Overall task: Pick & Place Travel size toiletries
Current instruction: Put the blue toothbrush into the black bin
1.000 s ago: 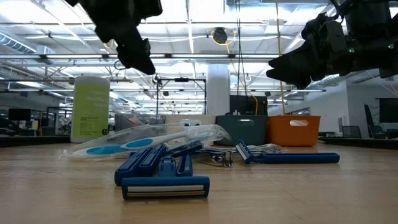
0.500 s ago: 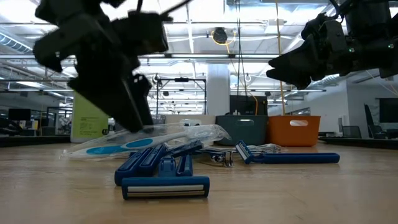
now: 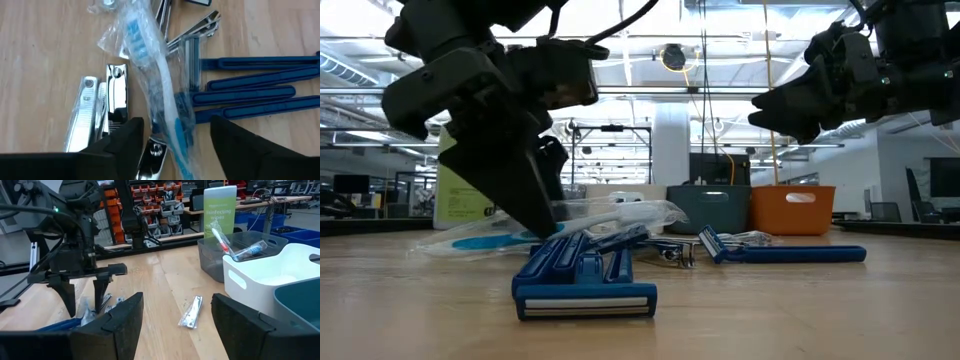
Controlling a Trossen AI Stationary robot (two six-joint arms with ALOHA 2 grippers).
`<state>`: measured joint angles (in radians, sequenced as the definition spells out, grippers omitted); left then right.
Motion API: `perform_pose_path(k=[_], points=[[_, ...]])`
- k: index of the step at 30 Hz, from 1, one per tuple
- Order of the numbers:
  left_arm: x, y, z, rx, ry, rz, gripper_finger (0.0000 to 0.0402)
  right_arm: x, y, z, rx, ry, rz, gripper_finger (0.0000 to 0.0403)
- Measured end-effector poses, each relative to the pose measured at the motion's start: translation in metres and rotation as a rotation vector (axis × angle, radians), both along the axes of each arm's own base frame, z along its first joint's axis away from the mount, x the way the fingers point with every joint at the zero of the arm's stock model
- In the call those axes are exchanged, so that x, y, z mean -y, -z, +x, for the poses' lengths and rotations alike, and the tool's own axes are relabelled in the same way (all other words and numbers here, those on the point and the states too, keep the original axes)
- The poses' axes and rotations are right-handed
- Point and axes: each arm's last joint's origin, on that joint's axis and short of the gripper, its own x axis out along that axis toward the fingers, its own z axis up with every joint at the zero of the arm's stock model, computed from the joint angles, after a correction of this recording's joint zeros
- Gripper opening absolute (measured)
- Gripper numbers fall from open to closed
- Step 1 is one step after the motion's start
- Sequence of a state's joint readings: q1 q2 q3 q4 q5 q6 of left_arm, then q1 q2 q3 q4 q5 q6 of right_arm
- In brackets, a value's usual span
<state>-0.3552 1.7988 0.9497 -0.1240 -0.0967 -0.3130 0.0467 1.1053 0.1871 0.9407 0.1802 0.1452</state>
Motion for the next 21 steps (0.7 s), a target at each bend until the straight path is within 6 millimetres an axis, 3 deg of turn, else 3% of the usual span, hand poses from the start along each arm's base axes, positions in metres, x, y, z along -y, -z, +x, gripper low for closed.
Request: perform_pose_path(k=[11,16,21], points=[[-0.003,0.0,0.001,-0.001,0.022,0.003,0.0023,0.0,0.0,0.0,-0.005,0.0,-0.003,0.0224],[-0.005,-0.009,0.002,0.018,0.04,0.004,0.0021,0.0,0.0,0.0,-0.005,0.001,-0.003,0.0224],[-0.009,-0.036,-0.005,0.084,0.05,0.035,0.0008,0.0,0.001,0.0,-0.013,0.001,-0.004,0.0224]])
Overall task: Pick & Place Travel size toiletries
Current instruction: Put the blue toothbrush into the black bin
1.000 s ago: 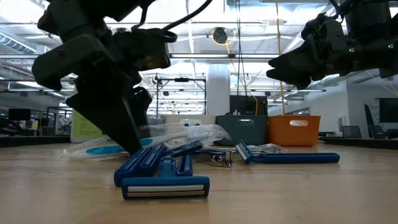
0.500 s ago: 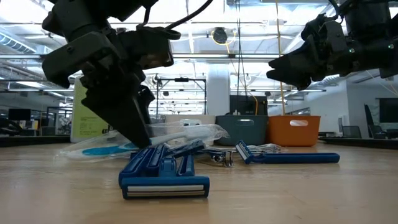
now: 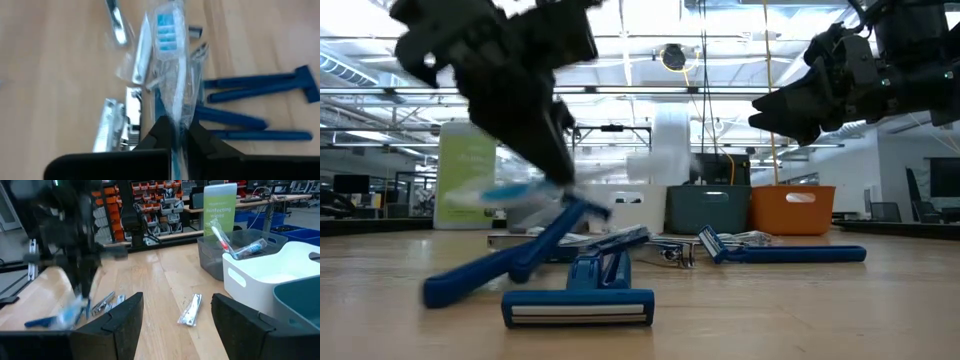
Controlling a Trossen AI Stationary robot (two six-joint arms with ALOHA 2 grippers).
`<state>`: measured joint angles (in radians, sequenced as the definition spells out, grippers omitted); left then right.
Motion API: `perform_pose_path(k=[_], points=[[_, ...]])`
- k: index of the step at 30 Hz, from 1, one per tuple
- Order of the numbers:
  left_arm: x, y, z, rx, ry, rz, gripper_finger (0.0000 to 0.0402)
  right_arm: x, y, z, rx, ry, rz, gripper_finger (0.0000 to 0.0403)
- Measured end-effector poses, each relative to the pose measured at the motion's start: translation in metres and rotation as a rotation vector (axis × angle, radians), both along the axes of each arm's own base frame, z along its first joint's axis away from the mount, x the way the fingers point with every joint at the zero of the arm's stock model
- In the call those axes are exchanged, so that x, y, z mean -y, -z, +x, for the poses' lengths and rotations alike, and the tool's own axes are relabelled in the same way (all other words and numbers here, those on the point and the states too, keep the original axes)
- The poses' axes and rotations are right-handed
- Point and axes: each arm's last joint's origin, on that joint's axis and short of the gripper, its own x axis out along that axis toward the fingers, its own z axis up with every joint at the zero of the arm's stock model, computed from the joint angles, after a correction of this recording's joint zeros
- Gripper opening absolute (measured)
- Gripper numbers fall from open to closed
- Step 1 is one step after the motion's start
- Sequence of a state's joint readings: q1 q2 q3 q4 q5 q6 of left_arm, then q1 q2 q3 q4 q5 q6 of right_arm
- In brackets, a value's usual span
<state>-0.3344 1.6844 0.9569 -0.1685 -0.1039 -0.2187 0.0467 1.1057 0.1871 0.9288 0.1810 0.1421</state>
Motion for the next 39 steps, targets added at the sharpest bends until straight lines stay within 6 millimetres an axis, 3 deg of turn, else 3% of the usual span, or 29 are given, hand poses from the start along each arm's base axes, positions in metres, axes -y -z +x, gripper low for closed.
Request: perform_pose_path(k=[8,12,18,21,26,31,35,39], points=[[-0.01,-0.058,-0.02,0.192,-0.015,0.087,0.0007,0.0,0.0,0.0,0.0,0.0,0.0,0.0224],[-0.013,-0.072,-0.027,0.233,-0.048,0.101,0.0011,0.0,0.0,0.0,-0.005,0.0,-0.001,0.0223],[-0.03,-0.095,-0.038,0.338,-0.301,0.16,0.0009,0.0,0.001,0.0,-0.009,0.0,-0.001,0.0223],[-0.047,-0.107,-0.044,0.402,-0.522,0.155,0.0016,0.0,0.001,0.0,-0.012,0.0,-0.001,0.0224],[-0.081,-0.119,-0.053,0.427,-0.695,0.195,0.0007,0.0,0.001,0.0,-0.015,0.001,-0.001,0.0224],[-0.13,-0.125,-0.057,0.445,-0.902,0.241,0.0012,0.0,0.001,0.0,-0.015,0.002,-0.001,0.0222],[-0.174,-0.114,-0.064,0.411,-1.093,0.258,0.0008,0.0,0.003,0.0,-0.028,0.001,-0.007,0.0217],[-0.21,-0.086,-0.079,0.374,-1.239,0.187,0.0028,0.0,0.003,0.0,-0.032,0.001,-0.009,0.0215]])
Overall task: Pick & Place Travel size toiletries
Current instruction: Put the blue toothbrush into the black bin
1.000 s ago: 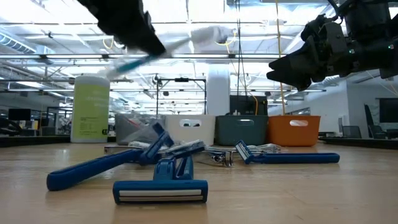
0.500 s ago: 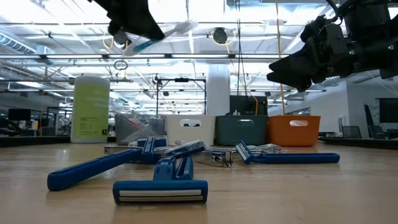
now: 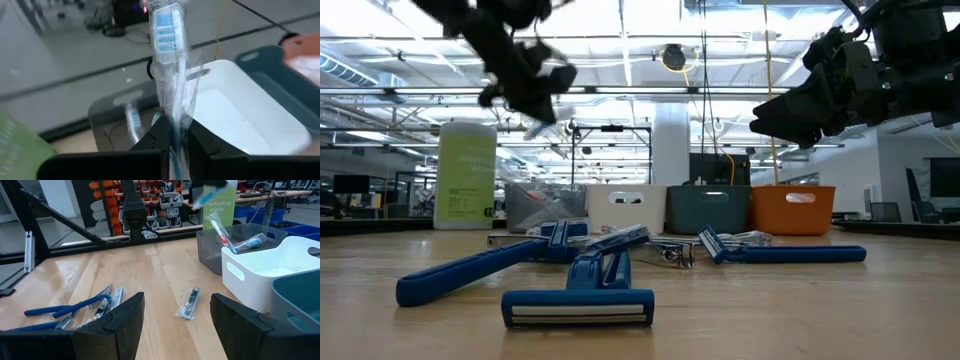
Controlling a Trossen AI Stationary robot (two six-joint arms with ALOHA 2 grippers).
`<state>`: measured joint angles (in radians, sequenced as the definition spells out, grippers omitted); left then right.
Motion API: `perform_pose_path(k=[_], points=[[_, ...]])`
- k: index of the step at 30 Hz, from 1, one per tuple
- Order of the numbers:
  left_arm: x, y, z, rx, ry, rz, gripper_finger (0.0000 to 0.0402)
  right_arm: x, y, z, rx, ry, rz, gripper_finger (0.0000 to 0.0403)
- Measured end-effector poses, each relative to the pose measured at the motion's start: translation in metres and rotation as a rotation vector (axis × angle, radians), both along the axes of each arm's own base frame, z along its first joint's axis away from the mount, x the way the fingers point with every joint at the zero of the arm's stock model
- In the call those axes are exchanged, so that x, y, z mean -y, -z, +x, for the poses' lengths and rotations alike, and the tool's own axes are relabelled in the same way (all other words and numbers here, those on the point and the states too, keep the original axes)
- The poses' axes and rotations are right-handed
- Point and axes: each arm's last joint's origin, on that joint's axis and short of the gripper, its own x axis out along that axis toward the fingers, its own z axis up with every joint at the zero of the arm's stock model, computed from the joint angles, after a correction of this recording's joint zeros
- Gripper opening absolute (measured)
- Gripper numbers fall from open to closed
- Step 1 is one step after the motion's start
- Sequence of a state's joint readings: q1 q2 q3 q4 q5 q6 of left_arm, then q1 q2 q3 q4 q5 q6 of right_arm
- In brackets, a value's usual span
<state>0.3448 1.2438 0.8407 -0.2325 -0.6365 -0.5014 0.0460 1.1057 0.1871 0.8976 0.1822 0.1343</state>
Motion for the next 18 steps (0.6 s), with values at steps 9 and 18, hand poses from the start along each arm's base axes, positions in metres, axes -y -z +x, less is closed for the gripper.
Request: perform_pose_path(k=[9,18], points=[[-0.038,0.057,-0.033,0.295,-0.018,-0.086,0.0008,0.0,0.0,0.0,-0.001,0.003,-0.015,0.0212],[-0.041,0.061,-0.038,0.267,-0.02,-0.068,0.0093,0.0,0.0,0.0,-0.001,0.003,-0.015,0.021]])
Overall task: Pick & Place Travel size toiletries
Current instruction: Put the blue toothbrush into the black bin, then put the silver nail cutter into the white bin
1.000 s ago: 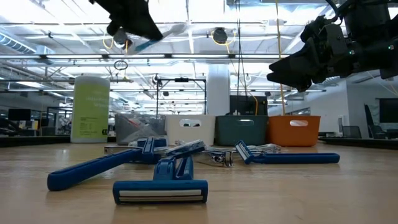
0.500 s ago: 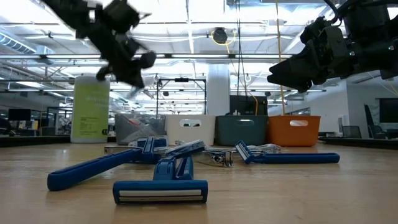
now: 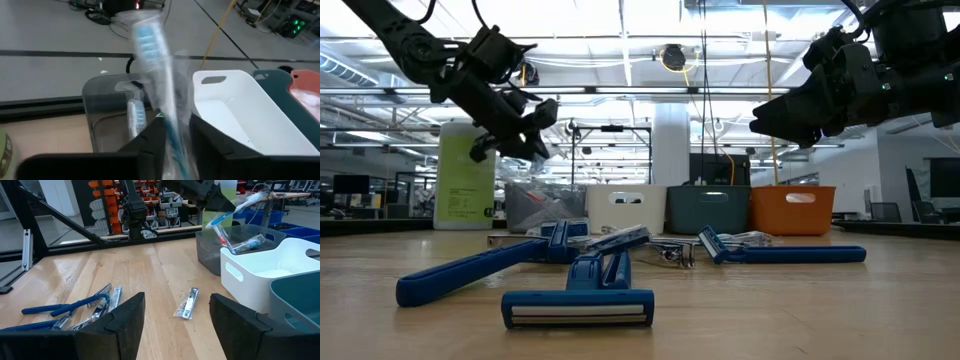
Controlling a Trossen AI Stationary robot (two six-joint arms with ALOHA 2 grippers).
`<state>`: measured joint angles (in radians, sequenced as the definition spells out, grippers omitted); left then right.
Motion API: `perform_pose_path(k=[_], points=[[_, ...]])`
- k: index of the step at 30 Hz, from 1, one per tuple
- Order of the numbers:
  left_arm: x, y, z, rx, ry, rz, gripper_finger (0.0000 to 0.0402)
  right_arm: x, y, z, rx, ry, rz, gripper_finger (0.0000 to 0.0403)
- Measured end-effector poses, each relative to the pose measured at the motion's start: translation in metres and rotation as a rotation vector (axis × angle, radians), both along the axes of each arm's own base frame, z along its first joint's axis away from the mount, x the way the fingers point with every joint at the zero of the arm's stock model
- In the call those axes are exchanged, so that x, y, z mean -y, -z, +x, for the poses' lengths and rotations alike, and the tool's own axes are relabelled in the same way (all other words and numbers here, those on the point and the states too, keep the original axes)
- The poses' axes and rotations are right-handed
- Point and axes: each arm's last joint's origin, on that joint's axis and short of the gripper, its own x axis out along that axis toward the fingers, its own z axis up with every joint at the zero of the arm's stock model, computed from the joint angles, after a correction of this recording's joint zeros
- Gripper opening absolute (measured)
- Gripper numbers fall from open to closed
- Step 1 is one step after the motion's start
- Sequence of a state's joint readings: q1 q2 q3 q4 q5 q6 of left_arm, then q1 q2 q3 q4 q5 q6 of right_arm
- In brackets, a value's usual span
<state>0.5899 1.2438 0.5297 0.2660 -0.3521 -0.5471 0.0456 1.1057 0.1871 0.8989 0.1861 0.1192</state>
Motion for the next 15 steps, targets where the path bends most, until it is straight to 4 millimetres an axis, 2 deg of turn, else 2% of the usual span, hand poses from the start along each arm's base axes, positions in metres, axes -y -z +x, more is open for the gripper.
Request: perform_pose_path(k=[9,15], points=[[0.0007,0.0,0.001,-0.003,0.042,-0.003,0.0215,0.0,0.0,0.0,0.0,0.0,0.0,0.021],[0.0039,-0.0046,0.0055,0.005,0.084,0.05,0.0256,0.0,0.0,0.0,0.0,0.0,0.0,0.021]])
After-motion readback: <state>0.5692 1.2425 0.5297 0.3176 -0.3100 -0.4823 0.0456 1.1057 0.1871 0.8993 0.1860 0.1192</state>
